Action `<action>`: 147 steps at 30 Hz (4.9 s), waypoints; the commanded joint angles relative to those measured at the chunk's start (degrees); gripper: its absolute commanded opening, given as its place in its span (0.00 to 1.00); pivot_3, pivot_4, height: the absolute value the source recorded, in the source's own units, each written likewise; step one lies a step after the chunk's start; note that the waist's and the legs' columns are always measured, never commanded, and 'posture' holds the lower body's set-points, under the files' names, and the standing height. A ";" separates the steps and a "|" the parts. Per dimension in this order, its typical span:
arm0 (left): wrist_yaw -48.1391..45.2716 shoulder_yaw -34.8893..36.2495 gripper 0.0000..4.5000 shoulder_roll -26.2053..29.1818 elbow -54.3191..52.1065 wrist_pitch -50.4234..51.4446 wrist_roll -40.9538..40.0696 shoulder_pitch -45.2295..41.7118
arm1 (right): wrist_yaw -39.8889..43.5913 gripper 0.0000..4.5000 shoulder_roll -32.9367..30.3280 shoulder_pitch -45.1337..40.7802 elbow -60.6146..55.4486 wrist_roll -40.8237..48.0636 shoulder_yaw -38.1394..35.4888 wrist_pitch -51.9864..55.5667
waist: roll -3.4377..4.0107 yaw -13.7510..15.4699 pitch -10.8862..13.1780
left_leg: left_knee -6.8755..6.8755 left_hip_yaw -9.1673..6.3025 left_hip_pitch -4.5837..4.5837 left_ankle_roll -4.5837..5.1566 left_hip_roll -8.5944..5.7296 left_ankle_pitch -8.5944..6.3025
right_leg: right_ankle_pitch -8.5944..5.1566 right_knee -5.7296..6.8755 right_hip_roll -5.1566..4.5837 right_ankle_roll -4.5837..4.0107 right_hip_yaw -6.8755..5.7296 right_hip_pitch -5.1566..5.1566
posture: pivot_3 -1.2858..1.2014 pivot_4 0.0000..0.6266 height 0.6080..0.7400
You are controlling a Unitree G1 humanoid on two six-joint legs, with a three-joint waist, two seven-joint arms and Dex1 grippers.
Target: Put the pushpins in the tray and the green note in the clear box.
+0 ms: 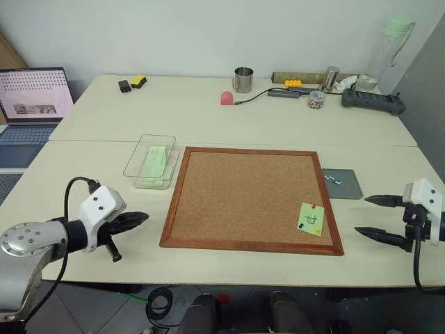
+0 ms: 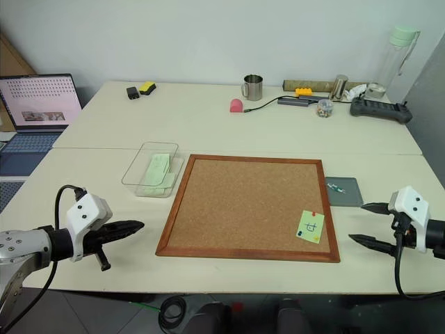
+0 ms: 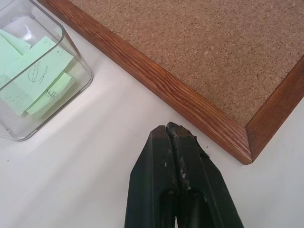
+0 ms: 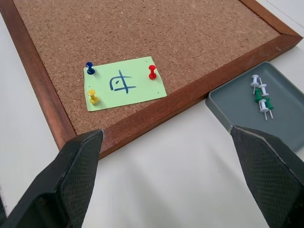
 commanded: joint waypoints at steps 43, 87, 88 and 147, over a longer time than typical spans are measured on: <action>-2.90 -4.82 0.00 -1.29 0.22 -1.72 -2.09 -9.86 | -1.15 0.99 -0.61 -0.04 -4.44 1.44 -2.47 0.25 | 0.00 0.01 0.00 | 0.00 -0.01 0.00 0.00 0.00 0.00 | 0.00 0.01 0.00 0.00 -0.01 0.01 | 0.52 0.24 1.00; 3.04 -37.83 0.00 -35.53 29.85 -16.80 13.54 -36.62 | -10.56 0.99 7.65 -18.24 0.40 -6.67 21.24 4.60 | -0.10 -0.05 0.05 | 0.08 0.00 -0.06 0.00 -0.15 0.02 | 0.08 0.07 0.03 0.12 -0.02 0.02 | 0.52 0.24 1.00; 2.91 -37.82 0.00 -35.51 30.14 -17.04 13.71 -36.53 | -10.66 0.99 8.21 -18.65 1.37 -7.30 21.70 3.78 | -0.10 -0.05 0.05 | 0.08 -0.01 -0.05 0.00 -0.15 0.02 | 0.08 0.08 0.03 0.12 -0.01 0.01 | 0.52 0.24 1.00; 2.22 -39.08 0.00 -34.78 28.55 -15.87 16.28 -33.44 | -18.29 0.00 11.61 -19.62 2.43 1.86 8.18 16.49 | -0.05 -0.06 0.01 | 0.08 -0.09 0.00 0.00 -0.15 0.02 | 0.09 0.11 0.03 0.13 0.01 0.04 | 0.52 0.24 1.00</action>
